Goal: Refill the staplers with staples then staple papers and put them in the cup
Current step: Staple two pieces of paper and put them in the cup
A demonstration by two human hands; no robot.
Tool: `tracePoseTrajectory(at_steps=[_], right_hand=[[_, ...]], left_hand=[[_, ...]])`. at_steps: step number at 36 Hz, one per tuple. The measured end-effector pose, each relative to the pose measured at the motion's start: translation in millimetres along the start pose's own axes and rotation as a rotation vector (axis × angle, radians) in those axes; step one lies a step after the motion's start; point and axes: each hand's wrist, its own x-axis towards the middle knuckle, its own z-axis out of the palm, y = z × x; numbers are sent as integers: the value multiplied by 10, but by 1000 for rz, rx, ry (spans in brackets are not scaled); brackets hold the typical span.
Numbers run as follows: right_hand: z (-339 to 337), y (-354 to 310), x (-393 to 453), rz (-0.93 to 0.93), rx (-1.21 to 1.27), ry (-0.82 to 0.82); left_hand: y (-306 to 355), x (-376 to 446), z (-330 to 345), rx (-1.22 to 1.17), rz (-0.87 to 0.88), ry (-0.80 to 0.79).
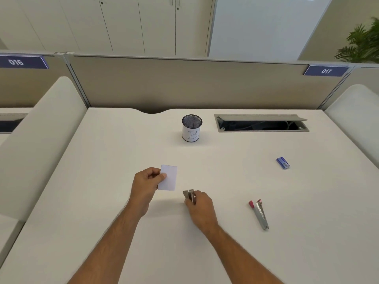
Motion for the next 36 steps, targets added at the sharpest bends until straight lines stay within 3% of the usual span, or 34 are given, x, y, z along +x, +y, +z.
tracePoseTrajectory(at_steps=[8, 13, 27, 36], right_hand=[[-304, -96, 97, -5, 592, -61], [-520, -145, 130, -24, 800, -173], [-655, -143, 126, -118, 765, -292], [-664, -142, 143, -105, 697, -279]], left_hand=[[24, 37, 118, 47, 15, -34], [47, 44, 189, 44, 27, -9], [93, -41, 414, 32, 0, -62], [120, -104, 498, -30, -25, -76]])
